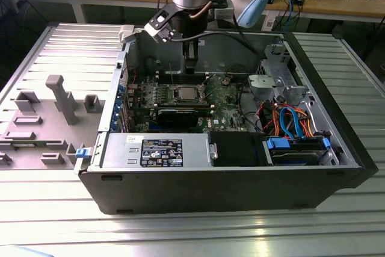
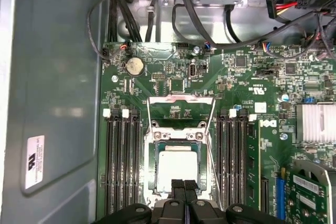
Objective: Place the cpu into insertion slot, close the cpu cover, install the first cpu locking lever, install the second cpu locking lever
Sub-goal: 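Place the cpu into insertion slot, then close the cpu cover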
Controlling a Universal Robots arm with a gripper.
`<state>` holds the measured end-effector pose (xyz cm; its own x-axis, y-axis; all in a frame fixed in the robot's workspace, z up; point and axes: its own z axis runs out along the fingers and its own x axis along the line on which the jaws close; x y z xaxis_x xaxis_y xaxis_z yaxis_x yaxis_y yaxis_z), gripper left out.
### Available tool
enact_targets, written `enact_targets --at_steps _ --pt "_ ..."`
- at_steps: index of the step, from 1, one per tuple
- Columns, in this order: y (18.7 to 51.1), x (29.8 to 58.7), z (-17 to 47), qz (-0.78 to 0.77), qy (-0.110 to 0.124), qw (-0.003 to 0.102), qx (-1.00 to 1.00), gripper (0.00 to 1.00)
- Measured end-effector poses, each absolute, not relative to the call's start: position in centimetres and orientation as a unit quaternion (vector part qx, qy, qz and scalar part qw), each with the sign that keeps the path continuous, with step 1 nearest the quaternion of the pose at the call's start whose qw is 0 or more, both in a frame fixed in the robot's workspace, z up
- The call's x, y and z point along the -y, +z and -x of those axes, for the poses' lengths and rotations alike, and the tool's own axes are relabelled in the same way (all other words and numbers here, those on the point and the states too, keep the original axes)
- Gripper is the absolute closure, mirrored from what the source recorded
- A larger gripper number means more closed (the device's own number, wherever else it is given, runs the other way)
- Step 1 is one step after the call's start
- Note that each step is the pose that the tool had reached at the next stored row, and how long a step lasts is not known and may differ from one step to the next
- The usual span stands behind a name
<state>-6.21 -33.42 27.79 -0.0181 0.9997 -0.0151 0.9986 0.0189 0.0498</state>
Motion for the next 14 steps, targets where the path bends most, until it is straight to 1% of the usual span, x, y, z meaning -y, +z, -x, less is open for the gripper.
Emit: enact_targets --at_steps 6,14 --pt "27.9 33.7 6.2 -0.700 0.013 0.023 -0.713 0.89" --pt "27.8 34.3 3.0 -0.700 0.011 0.021 -0.713 0.89"
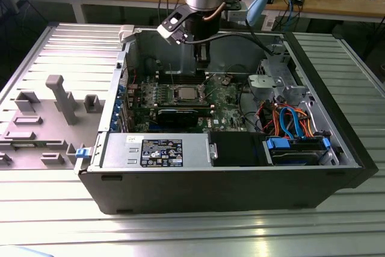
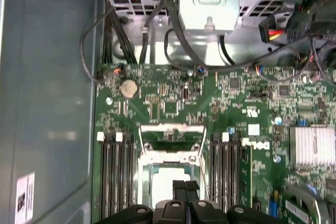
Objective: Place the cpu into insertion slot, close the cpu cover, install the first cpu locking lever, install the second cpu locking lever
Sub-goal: 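Close the cpu cover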
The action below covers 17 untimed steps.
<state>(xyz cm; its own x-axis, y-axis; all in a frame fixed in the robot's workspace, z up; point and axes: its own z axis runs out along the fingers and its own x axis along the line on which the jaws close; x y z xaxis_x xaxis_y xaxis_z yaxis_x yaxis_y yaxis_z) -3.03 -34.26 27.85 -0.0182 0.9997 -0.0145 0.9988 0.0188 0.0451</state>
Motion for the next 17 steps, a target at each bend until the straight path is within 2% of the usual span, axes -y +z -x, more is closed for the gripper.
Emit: enact_targets --at_steps 10,17 --pt "27.7 34.3 -0.2 -0.700 0.010 0.020 -0.713 0.89" --pt "26.8 33.8 -3.5 -0.700 0.004 0.015 -0.714 0.89"
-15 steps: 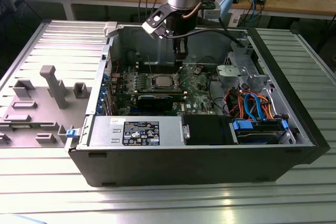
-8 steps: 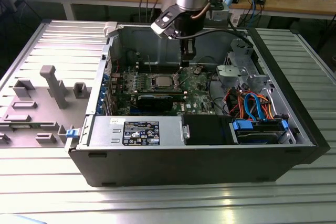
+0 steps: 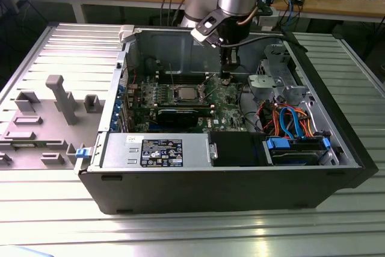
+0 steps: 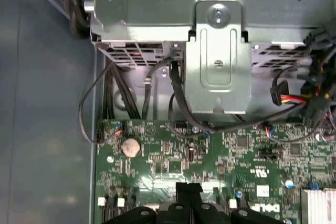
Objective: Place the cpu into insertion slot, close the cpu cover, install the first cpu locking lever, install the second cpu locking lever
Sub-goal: 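Close the cpu cover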
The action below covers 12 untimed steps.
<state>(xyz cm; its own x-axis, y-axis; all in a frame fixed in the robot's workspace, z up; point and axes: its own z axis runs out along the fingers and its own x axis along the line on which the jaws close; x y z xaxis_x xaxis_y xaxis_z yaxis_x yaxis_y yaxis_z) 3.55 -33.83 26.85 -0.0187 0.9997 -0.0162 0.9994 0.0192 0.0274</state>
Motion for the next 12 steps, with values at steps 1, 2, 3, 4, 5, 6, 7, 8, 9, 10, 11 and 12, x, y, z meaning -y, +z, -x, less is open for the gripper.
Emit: enact_targets --at_steps 1,2,3,4,5,6,7,8,9,10,11,12 --pt "26.7 33.8 -3.7 -0.700 0.004 0.015 -0.714 0.89" --pt "26.5 33.6 -3.8 -0.700 0.004 0.015 -0.714 0.89" --pt "26.2 33.5 -3.8 -0.699 0.004 0.015 -0.715 0.89" --pt "26.0 33.4 -3.8 -0.699 0.004 0.015 -0.715 0.89" --pt "25.8 33.4 -3.8 -0.699 0.004 0.015 -0.715 0.89" --pt "25.6 33.3 -3.8 -0.699 0.004 0.015 -0.715 0.89" --pt "25.4 33.3 -3.8 -0.699 0.004 0.015 -0.715 0.89" --pt "25.4 33.3 -3.8 -0.699 0.004 0.015 -0.715 0.89" --pt "25.4 33.3 -3.8 -0.699 0.004 0.015 -0.715 0.89" --pt "25.4 33.3 -3.8 -0.699 0.004 0.015 -0.715 0.89" --pt "25.4 33.3 -3.8 -0.699 0.004 0.015 -0.715 0.89" --pt "25.4 33.3 -3.7 -0.699 0.004 0.015 -0.715 0.89"
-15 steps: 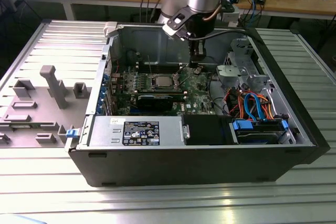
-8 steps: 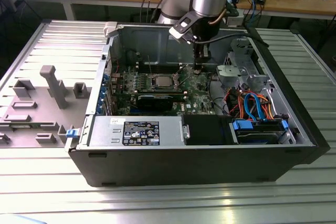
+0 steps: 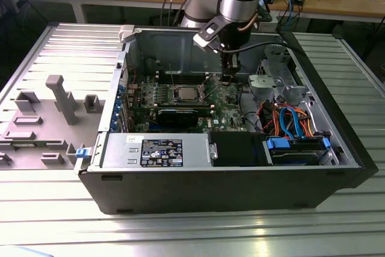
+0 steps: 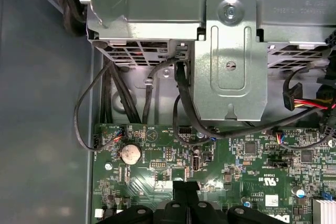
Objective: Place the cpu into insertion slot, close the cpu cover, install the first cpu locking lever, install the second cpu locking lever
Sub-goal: 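Close the cpu cover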
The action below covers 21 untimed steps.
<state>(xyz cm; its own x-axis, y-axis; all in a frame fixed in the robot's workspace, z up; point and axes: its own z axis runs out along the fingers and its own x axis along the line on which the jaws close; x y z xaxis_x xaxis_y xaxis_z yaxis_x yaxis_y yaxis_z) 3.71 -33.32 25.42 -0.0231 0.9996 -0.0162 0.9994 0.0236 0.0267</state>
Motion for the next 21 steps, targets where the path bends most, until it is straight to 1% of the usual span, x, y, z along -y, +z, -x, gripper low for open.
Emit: enact_targets --at_steps 16,17,21 --pt "25.3 33.3 -0.7 -0.699 0.004 0.015 -0.715 0.89" --pt "25.3 33.3 -0.6 -0.699 0.002 0.014 -0.715 0.89" --pt "25.2 33.3 -0.5 -0.699 -0.013 0.004 -0.715 0.89"
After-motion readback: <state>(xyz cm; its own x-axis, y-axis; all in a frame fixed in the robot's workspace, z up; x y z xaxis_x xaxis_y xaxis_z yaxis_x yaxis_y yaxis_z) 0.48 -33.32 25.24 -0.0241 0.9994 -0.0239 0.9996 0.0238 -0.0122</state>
